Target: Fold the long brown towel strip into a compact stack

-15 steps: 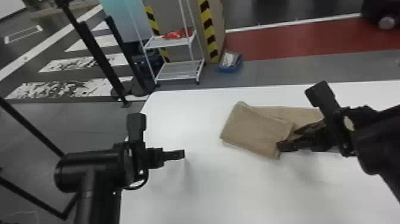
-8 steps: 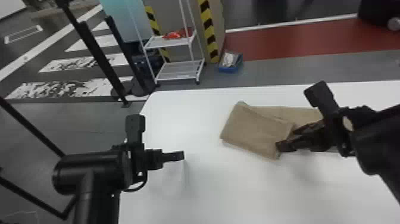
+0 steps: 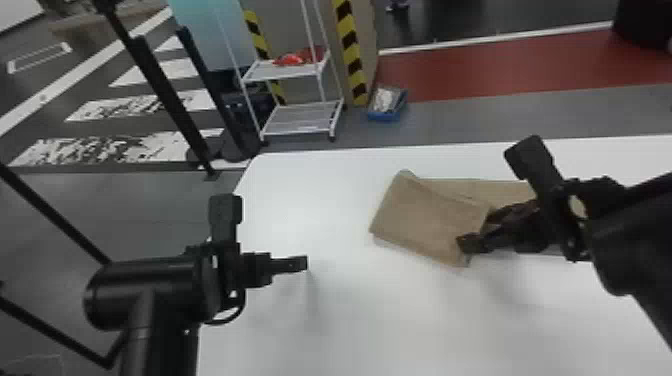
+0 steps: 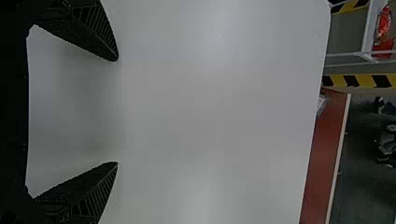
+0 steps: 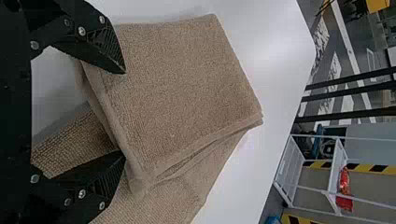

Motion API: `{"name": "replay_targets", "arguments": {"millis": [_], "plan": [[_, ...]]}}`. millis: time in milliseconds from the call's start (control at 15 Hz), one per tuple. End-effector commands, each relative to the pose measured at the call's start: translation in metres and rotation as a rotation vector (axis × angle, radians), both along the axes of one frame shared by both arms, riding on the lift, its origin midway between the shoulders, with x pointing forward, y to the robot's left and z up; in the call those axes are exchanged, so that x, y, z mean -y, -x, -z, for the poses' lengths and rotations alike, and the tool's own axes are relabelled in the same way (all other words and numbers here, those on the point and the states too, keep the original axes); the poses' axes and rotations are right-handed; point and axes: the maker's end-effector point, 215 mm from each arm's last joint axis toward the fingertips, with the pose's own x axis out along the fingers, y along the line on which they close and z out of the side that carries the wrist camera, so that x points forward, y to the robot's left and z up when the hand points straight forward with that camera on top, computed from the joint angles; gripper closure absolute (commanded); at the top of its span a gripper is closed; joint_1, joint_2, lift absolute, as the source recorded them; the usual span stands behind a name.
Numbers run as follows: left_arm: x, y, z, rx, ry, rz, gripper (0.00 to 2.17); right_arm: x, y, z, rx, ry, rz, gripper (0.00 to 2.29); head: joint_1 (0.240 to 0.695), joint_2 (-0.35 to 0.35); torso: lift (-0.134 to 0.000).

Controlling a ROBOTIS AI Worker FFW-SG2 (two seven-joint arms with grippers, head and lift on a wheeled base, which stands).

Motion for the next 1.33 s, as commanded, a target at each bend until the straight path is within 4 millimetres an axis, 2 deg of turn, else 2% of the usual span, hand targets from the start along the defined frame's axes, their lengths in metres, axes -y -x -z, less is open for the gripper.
{"name": "replay_targets", "arguments": {"millis": [0, 400, 733, 1067, 1133, 1267], "plan": [[-0.001, 0.0, -0.002, 0.002, -0.003, 0.0, 0.08, -0.003, 0.003, 0.004, 0.001, 0.019, -0.012, 0.32, 0.695, 0.35, -0.123], [-0.006, 0.002, -0.002, 0.001, -0.01, 0.0, 0.08, 0.004, 0.008, 0.003, -0.04, 0.026, 0.018, 0.32, 0.695, 0.35, -0.123], [-0.006, 0.006, 0.001, -0.006, -0.01, 0.0, 0.08, 0.009, 0.005, 0.005, -0.026, 0.051, 0.03, 0.8, 0.695, 0.35, -0.123], [-0.008, 0.006, 0.001, -0.007, -0.008, -0.002, 0.08, 0.009, -0.002, -0.006, 0.0, 0.031, 0.04, 0.82, 0.695, 0.35, -0.123], [-0.007, 0.006, 0.001, -0.005, -0.007, -0.002, 0.08, 0.009, -0.002, -0.007, 0.001, 0.031, 0.042, 0.69, 0.695, 0.35, -0.123], [-0.008, 0.007, 0.001, -0.007, -0.01, -0.002, 0.08, 0.011, -0.003, -0.005, 0.003, 0.041, 0.045, 0.65, 0.695, 0.35, -0.123]]}}
